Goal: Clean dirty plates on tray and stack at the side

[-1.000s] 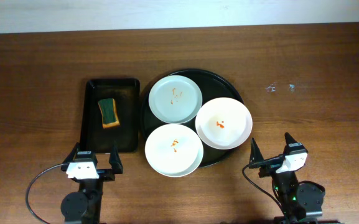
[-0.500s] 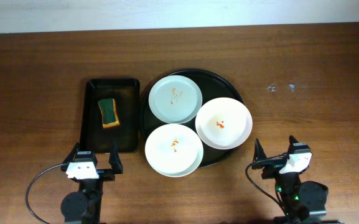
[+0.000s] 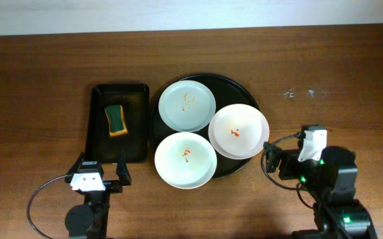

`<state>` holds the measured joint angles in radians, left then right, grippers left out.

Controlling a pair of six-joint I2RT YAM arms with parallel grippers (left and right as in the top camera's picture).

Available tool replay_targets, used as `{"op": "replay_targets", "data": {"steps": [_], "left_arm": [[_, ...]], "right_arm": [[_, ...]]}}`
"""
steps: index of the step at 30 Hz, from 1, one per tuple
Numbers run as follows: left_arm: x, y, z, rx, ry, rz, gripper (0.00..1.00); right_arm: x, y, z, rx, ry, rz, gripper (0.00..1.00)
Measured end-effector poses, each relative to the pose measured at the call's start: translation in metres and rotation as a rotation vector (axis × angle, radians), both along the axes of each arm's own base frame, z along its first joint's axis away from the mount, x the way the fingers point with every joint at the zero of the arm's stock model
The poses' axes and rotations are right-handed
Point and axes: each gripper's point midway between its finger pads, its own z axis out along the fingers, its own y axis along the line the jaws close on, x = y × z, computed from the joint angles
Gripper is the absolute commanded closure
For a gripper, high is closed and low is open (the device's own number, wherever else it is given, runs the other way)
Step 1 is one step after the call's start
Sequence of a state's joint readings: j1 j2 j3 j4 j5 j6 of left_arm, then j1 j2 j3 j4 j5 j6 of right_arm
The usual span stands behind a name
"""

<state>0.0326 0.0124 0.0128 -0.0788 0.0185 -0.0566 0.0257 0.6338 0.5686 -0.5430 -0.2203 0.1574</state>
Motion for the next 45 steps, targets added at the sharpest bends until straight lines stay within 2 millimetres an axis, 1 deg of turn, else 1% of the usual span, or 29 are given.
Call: {"op": "replay_targets", "data": {"steps": [3,6,9,11,12,13,14,15,16,17,18,19,20,21,23,26,30,32,33,34,35,36,37,39,40,42,45], "left_arm": [[0.000,0.000,0.000,0.000,0.000,0.000,0.01],[-0.001,0.000,-0.003,-0.001,0.020,0.001,0.01],[-0.007,0.000,-0.008,-0.004,0.120,0.000,0.01],[-0.004,0.000,0.007,-0.006,0.175,0.000,0.01],[0.001,0.000,0.019,-0.007,0.202,0.000,0.01],[0.007,0.000,0.027,-0.008,0.236,0.000,0.01],[0.010,0.000,0.029,-0.009,0.276,-0.002,0.01],[0.019,0.000,0.036,-0.013,0.354,-0.004,0.01],[0.035,0.000,0.046,-0.015,0.429,-0.004,0.01],[0.033,0.001,0.038,-0.019,0.531,-0.003,0.01],[0.040,0.000,0.041,-0.021,0.583,-0.005,0.01],[0.054,0.001,0.049,-0.024,0.643,-0.005,0.01],[0.066,0.001,0.055,-0.025,0.674,-0.005,0.01],[0.067,0.001,0.054,-0.026,0.694,-0.005,0.01],[0.074,0.002,0.054,-0.026,0.704,-0.005,0.01],[0.075,0.002,0.050,-0.027,0.716,-0.005,0.01],[0.075,0.002,0.050,-0.027,0.716,-0.005,0.01],[0.075,0.002,0.050,-0.027,0.716,-0.005,0.01],[0.075,0.002,0.050,-0.027,0.716,-0.005,0.01],[0.075,0.002,0.050,-0.027,0.716,-0.005,0.01],[0.075,0.002,0.049,-0.027,0.719,-0.005,0.01],[0.076,0.002,0.046,-0.027,0.731,-0.005,0.01],[0.077,0.002,0.043,-0.028,0.741,-0.005,0.01],[0.080,0.002,0.032,-0.029,0.776,-0.005,0.01],[0.081,0.002,0.030,-0.029,0.783,-0.005,0.01],[0.081,0.002,0.028,-0.030,0.788,-0.005,0.01],[0.081,0.002,0.028,-0.030,0.789,-0.005,0.01]], "right_arm": [[0.009,0.006,0.003,0.021,0.036,0.029,0.01],[0.009,0.008,0.002,0.026,0.041,0.035,0.01],[0.009,0.008,0.002,0.026,0.041,0.036,0.00],[0.010,0.009,-0.004,0.029,0.069,0.039,0.00],[0.012,0.010,-0.011,0.034,0.099,0.046,0.04],[0.012,0.012,-0.016,0.039,0.124,0.053,0.04],[0.013,0.012,-0.019,0.043,0.133,0.054,0.04],[0.013,0.013,-0.020,0.046,0.138,0.058,0.04],[0.013,0.013,-0.020,0.048,0.142,0.059,0.04],[0.006,0.013,-0.025,0.046,0.193,0.058,0.03],[0.004,0.013,-0.023,0.043,0.216,0.061,0.01],[0.003,0.013,-0.020,0.040,0.258,0.061,0.01],[0.010,0.013,-0.010,0.037,0.265,0.063,0.01],[0.007,0.012,-0.009,0.032,0.330,0.062,0.01],[0.015,0.013,-0.006,0.030,0.380,0.065,0.01],[0.023,0.013,0.000,0.027,0.349,0.068,0.02],[0.023,0.013,0.000,0.025,0.348,0.070,0.01],[0.024,0.010,0.000,0.018,0.351,0.050,0.07],[0.025,0.007,-0.003,0.015,0.361,0.033,0.14],[0.027,0.005,-0.010,0.011,0.390,0.016,0.23],[0.037,-0.001,-0.035,0.002,0.476,-0.036,0.36],[0.040,-0.002,-0.043,0.002,0.501,-0.050,0.44],[0.047,-0.004,-0.053,0.002,0.523,-0.064,0.50],[0.056,-0.005,-0.082,0.000,0.599,-0.086,0.55],[0.058,-0.005,-0.092,0.000,0.623,-0.088,0.56],[0.062,-0.006,-0.116,-0.004,0.683,-0.094,0.64],[0.067,-0.006,-0.140,0.015,0.734,-0.127,0.73]]}}
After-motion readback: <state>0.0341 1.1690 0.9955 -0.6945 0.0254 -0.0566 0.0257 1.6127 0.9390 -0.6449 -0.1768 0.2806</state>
